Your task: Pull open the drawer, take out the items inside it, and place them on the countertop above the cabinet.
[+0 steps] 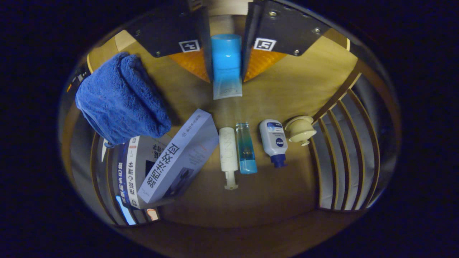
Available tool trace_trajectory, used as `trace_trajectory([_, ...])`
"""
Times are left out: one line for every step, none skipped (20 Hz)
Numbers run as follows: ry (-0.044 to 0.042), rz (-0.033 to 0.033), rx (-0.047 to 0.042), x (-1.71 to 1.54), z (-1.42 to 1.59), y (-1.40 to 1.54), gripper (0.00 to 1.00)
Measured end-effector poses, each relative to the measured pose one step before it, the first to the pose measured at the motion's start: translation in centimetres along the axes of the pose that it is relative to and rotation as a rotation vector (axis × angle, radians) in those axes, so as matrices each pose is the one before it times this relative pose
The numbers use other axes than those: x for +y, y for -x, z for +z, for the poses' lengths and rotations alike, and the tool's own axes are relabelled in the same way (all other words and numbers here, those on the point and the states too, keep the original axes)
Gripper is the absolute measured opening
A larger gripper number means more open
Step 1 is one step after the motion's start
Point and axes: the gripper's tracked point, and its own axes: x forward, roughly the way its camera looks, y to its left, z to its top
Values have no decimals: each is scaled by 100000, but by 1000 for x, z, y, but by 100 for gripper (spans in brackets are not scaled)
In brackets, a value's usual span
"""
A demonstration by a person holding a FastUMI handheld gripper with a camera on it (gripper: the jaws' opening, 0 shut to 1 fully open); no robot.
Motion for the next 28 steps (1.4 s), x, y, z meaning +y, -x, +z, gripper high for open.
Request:
trace_trajectory([-625, -119, 281, 2, 48, -161, 43])
trace_trajectory([-607, 97, -135, -19, 44, 57, 45])
trace_trajectory([-443, 786, 221, 122, 28, 306, 45])
trace_trajectory([33, 51, -109, 15, 36, 19, 56])
trace_trajectory([539, -1703, -726, -395, 215, 230, 67])
trace_trajectory([-245, -30, -1238, -108, 166, 377, 77])
trace_trajectory([-560, -221, -716, -107, 305, 643, 88])
trace_trajectory([-467, 546, -411, -43, 49, 714, 99])
trace_trajectory([-21, 76, 228, -139, -21, 798, 100])
trace_trajectory([144, 296, -114, -162, -61, 805, 100])
trace_trajectory([356, 735, -224, 19, -21, 968, 100])
trace_trajectory([649, 503, -487, -50, -101, 1039, 100])
trace_trajectory([942, 722, -758, -32, -54, 1139, 100])
trace_trajectory([1140, 193, -487, -64, -240, 1148, 100])
trace_trajectory([1237, 862, -416, 98, -305, 1295, 100])
trace_trajectory([1428, 1471, -500, 313, -367, 1317, 100])
trace_trajectory([1307, 1059, -683, 270, -300, 1344, 100])
trace_trajectory([1328, 1153, -714, 285, -255, 1462, 100])
trace_trajectory([1078, 1074, -1835, 314, 35, 1463, 100])
trace_trajectory([494, 1029, -1582, 309, -20, 1427, 100])
trace_trajectory([279, 820, -2173, 303, 143, 1371, 100])
trace_trajectory([351, 711, -1425, 251, -103, 1571, 100])
trace_trajectory([-54, 638, -1697, 190, 49, 1423, 100])
trace_trajectory([-157, 225, -2215, 91, 137, 1212, 100])
trace_trajectory([-166, -450, -1813, -105, 57, 1284, 100])
trace_trajectory([803, 260, -2431, 851, -1451, 1558, 100])
trace_trajectory([1041, 175, -1906, 4, 134, 1231, 100])
trace_trajectory([347, -61, -1744, -16, -122, 1139, 100])
